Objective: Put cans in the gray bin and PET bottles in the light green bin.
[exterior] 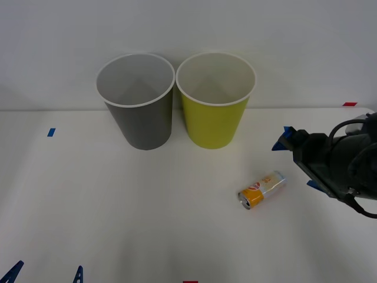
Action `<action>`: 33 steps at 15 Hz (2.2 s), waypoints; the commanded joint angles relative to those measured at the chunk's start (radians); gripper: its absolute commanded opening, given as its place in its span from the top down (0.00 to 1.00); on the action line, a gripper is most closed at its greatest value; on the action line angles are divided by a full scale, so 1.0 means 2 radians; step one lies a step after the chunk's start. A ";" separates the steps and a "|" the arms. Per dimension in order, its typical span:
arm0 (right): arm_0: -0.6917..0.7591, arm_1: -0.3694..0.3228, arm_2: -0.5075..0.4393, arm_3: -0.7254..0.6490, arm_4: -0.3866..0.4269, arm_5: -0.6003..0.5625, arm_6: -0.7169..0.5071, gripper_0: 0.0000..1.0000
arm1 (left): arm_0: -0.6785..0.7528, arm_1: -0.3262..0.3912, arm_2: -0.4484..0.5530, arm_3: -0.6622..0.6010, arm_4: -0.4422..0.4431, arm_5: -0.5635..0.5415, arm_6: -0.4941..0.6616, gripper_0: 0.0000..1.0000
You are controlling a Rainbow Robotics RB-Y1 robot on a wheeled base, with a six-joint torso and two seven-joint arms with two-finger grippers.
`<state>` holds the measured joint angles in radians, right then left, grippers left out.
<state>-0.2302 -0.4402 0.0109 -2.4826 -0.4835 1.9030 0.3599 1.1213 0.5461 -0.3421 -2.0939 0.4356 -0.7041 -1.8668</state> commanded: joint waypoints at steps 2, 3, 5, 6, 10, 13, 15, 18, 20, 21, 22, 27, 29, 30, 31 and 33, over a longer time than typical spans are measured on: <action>-0.002 -0.002 0.019 0.046 0.024 -0.001 -0.007 0.00 | 0.000 0.000 0.000 0.000 0.000 0.000 0.000 0.00; -0.003 0.002 0.021 0.059 0.029 -0.007 -0.006 0.00 | 0.000 0.000 0.000 0.000 0.000 0.000 0.000 0.00; -0.002 0.004 0.023 0.098 0.033 -0.036 -0.004 0.00 | 0.000 0.000 0.000 0.000 0.000 0.000 0.000 0.00; -0.002 0.004 0.023 0.113 0.034 -0.053 -0.003 0.00 | 0.000 0.000 0.000 0.000 0.000 0.000 0.000 0.00; -0.022 -0.001 0.034 0.158 0.025 -0.062 0.009 0.00 | 0.000 0.000 0.000 0.000 0.000 0.000 0.000 0.00; -0.031 -0.010 0.047 0.188 0.019 -0.070 0.011 0.00 | 0.000 0.000 0.000 0.000 0.000 0.000 0.000 0.00; -0.031 -0.016 0.051 0.204 0.013 -0.076 0.009 0.00 | 0.000 0.000 0.000 0.000 0.000 0.000 0.000 0.00; -0.031 -0.015 0.051 0.230 0.006 -0.086 -0.005 0.00 | 0.000 0.000 0.000 0.000 0.000 0.000 0.000 0.00; -0.031 -0.016 0.051 0.252 0.006 -0.105 -0.014 0.00 | 0.000 0.000 0.000 0.000 0.000 0.000 0.000 0.00; -0.031 -0.015 0.051 0.262 0.005 -0.115 -0.023 0.00 | 0.000 0.000 0.000 0.000 0.000 0.000 0.000 0.00; -0.031 -0.015 0.053 0.265 0.002 -0.116 -0.041 0.00 | 0.000 0.000 0.000 0.000 0.000 0.000 0.000 0.00; -0.034 -0.015 0.081 0.270 -0.007 -0.134 -0.085 0.00 | 0.000 0.000 0.000 0.000 0.000 0.000 0.000 0.00; -0.047 -0.015 0.089 0.290 -0.008 -0.145 -0.085 0.00 | 0.000 0.000 0.000 0.000 0.000 0.000 0.000 0.00; -0.055 -0.015 0.092 0.305 -0.005 -0.146 -0.083 0.00 | 0.000 0.000 0.000 0.000 0.000 0.000 0.000 0.00; -0.056 -0.016 0.091 0.309 -0.005 -0.146 -0.084 0.00 | 0.000 0.000 0.000 0.000 0.000 0.000 0.000 0.00; -0.056 -0.016 0.092 0.312 -0.009 -0.146 -0.089 0.00 | 0.000 0.000 0.000 0.000 0.000 0.000 0.000 0.00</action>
<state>-0.3417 -0.4721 0.1943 -1.8639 -0.4974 1.6108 0.1882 1.1213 0.5461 -0.3421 -2.0939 0.4356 -0.7041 -1.8668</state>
